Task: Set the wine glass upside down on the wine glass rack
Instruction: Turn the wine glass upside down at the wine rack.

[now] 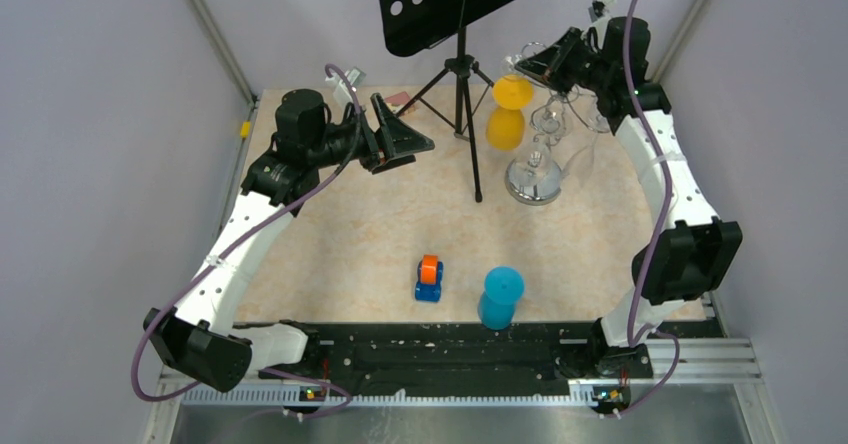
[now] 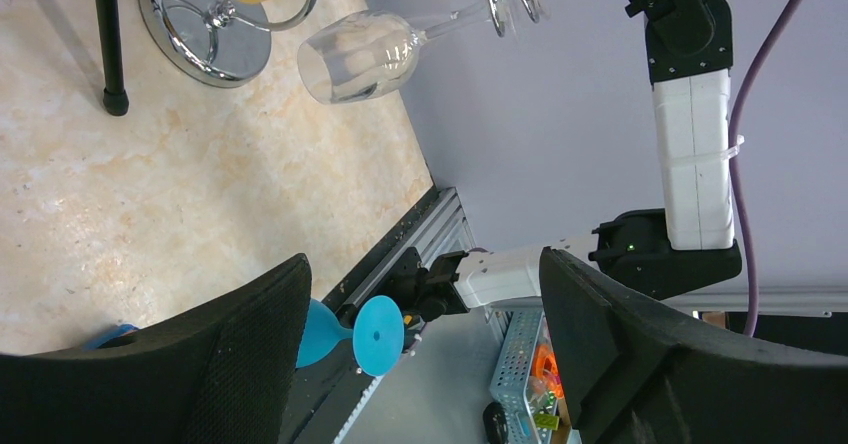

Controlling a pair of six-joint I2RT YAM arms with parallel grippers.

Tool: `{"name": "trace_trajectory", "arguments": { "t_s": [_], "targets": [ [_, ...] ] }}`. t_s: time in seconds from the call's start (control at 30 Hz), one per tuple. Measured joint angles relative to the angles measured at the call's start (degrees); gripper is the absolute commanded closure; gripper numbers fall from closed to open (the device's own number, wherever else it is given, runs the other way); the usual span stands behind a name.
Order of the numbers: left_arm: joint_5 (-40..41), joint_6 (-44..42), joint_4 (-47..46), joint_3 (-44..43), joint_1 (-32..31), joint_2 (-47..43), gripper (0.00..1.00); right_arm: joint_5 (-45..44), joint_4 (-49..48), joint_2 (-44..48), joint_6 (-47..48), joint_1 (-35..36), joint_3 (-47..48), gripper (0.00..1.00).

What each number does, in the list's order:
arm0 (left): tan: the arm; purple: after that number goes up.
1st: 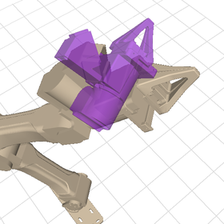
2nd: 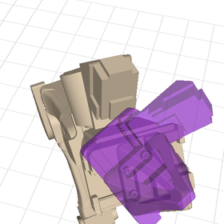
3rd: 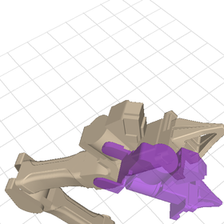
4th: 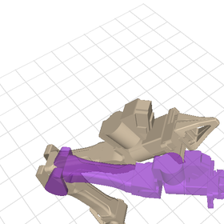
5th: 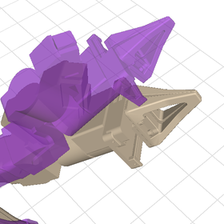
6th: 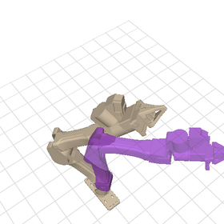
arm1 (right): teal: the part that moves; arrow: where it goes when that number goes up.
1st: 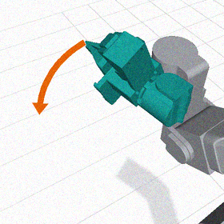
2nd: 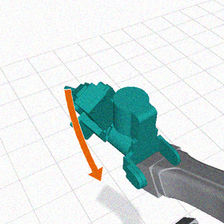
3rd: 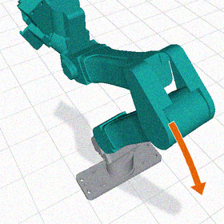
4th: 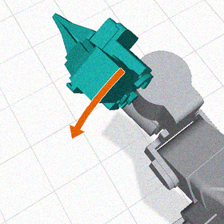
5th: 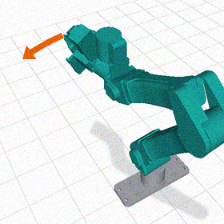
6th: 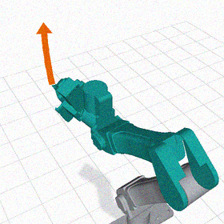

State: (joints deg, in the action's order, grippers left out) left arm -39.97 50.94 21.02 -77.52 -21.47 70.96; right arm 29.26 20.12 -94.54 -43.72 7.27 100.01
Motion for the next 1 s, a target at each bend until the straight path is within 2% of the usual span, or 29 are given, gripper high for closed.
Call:
{"name": "trace_trajectory", "arguments": {
  "t_s": [1.0],
  "targets": [
    [0.39, 0.15, 0.0, 0.48, 0.0, -1.46, 0.13, -10.05, 5.14, 1.05, -11.93, -2.1, 1.31, 1.0]
  ]
}}
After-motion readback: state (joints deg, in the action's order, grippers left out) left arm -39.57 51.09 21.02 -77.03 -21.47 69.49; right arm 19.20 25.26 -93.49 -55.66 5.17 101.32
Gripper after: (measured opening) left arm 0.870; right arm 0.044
